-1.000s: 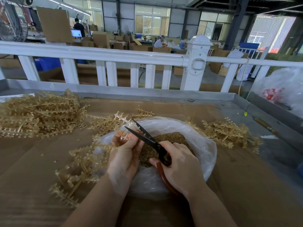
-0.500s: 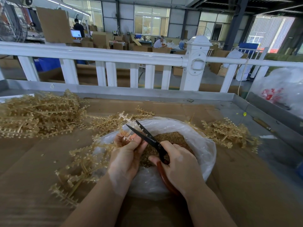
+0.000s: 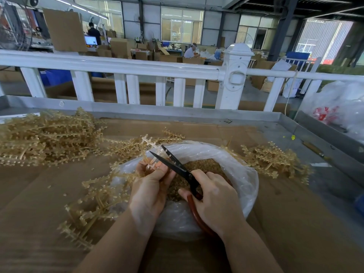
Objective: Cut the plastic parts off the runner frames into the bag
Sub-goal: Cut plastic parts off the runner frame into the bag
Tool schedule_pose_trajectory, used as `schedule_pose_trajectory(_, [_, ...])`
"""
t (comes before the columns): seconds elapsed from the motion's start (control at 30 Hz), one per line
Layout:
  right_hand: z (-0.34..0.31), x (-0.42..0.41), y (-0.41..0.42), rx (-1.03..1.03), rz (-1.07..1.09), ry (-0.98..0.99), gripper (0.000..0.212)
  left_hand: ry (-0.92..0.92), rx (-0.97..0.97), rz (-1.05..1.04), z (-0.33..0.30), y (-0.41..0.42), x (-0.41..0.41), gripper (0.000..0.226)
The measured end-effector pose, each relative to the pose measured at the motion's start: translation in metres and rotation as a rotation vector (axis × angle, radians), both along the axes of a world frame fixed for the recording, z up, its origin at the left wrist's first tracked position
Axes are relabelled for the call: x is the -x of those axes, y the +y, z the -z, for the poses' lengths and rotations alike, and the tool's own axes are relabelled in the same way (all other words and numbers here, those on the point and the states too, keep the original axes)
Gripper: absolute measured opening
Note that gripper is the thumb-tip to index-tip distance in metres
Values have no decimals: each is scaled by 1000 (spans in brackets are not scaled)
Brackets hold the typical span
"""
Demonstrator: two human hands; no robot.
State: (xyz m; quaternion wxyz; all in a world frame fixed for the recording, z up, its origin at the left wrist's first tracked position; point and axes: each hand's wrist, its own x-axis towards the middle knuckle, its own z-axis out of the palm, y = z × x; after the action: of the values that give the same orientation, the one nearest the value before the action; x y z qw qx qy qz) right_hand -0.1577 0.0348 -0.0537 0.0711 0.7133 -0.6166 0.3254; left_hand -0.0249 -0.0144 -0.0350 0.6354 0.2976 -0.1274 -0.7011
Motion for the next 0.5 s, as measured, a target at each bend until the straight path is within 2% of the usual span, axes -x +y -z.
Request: schedule_pose_trajectory(0.5, [2, 0, 0, 2, 50, -16, 39, 8, 16, -9, 2, 0, 0, 37])
